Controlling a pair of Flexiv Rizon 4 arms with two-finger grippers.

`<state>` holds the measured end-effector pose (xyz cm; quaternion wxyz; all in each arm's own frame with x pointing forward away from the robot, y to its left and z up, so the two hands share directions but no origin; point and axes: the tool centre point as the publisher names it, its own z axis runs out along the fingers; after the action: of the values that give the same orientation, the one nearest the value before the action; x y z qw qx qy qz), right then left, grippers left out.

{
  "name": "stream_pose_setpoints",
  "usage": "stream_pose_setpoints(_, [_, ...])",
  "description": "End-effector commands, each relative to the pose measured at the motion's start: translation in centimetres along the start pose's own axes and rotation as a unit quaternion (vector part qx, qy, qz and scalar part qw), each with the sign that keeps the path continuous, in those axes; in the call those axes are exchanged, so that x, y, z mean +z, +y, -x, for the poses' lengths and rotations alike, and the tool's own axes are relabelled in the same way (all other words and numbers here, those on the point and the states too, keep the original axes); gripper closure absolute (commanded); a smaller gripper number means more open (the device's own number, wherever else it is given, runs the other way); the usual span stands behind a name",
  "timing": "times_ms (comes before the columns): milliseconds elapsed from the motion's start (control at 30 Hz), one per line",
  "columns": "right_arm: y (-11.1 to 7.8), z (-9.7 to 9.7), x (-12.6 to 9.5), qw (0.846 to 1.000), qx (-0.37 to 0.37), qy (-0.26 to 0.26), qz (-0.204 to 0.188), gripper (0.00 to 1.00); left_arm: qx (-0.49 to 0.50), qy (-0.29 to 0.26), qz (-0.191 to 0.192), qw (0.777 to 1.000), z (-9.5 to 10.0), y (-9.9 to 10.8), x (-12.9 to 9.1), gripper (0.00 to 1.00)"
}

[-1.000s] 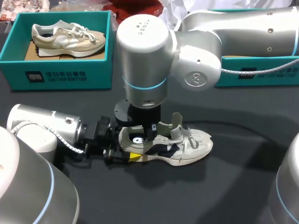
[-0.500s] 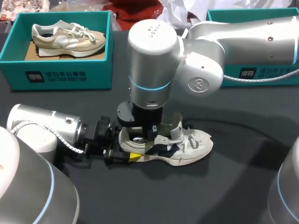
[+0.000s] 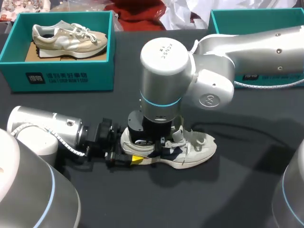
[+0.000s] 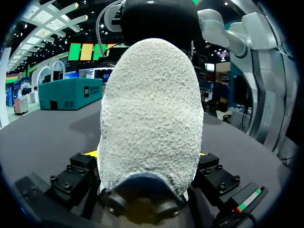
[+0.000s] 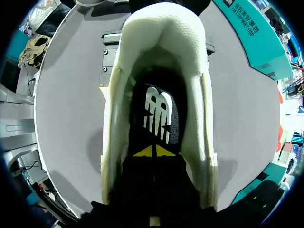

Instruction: Take the shoe out of the shoebox, open the shoe tongue, remove and reinsert the insole, then place the shoe into the shoebox

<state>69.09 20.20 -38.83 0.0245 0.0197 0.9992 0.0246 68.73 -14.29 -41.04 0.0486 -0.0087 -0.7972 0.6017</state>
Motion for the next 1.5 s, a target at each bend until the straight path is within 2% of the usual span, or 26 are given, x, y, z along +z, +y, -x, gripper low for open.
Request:
stream_pose_setpoints(33, [-1.3, -0.4, -0.7, 1.000, 0.007, -0.011, 0.006, 1.00, 0.000, 0.000, 0.000, 1.000, 0.0, 0.4, -0.2, 1.00])
stream_pose_setpoints(100, [-1.5, -0.4, -0.8, 1.000, 0.011, -0.016, 0.003, 1.00, 0.000, 0.000, 0.000, 1.000, 0.0, 0.4, -0.2, 1.00])
stream_pose_setpoints(133, [-1.5, -0.3, -0.9, 1.000, 0.012, -0.019, 0.002, 0.96, 0.000, 0.000, 0.000, 1.000, 0.0, 0.4, -0.2, 1.00])
stream_pose_setpoints(233, [-1.8, -0.2, -1.1, 1.000, 0.015, -0.023, 0.000, 0.73, 0.000, 0.000, 0.000, 1.000, 0.0, 0.4, -0.2, 1.00])
stream_pose_setpoints(300, [-1.9, -0.1, -1.2, 1.000, 0.017, -0.026, -0.001, 0.66, 0.000, 0.000, 0.000, 1.000, 0.0, 0.4, -0.2, 1.00])
stream_pose_setpoints(467, [-1.6, 0.3, -0.7, 1.000, 0.016, -0.023, -0.006, 0.61, 0.000, 0.000, 0.000, 1.000, 0.0, 0.4, -0.2, 1.00])
stream_pose_setpoints(633, [-1.4, 0.8, 0.4, 1.000, 0.013, -0.007, -0.008, 0.61, 0.000, 0.000, 0.000, 1.000, 0.0, 0.4, -0.2, 1.00])
stream_pose_setpoints(967, [-1.4, 1.3, 2.8, 0.999, 0.017, 0.032, -0.014, 0.52, 0.000, 0.000, 0.000, 1.000, 0.0, 0.4, -0.2, 1.00])
stream_pose_setpoints(1133, [-1.4, 0.6, 4.2, 0.997, 0.020, 0.071, -0.014, 0.55, 0.000, 0.000, 0.000, 1.000, 0.0, 0.4, -0.2, 1.00])
stream_pose_setpoints(1333, [-1.8, -1.1, 5.4, 0.993, 0.033, 0.110, -0.014, 0.63, 0.000, 0.000, 0.000, 1.000, 0.0, 0.4, -0.2, 1.00])
stream_pose_setpoints(1433, [-2.1, -1.9, 5.9, 0.992, 0.040, 0.122, -0.010, 0.71, 0.000, 0.000, 0.000, 1.000, 0.0, 0.4, -0.2, 1.00])
stream_pose_setpoints(1500, [-2.2, -2.3, 6.0, 0.991, 0.044, 0.126, -0.007, 0.81, 0.000, 0.000, 0.000, 1.000, 0.0, 0.4, -0.2, 1.00])
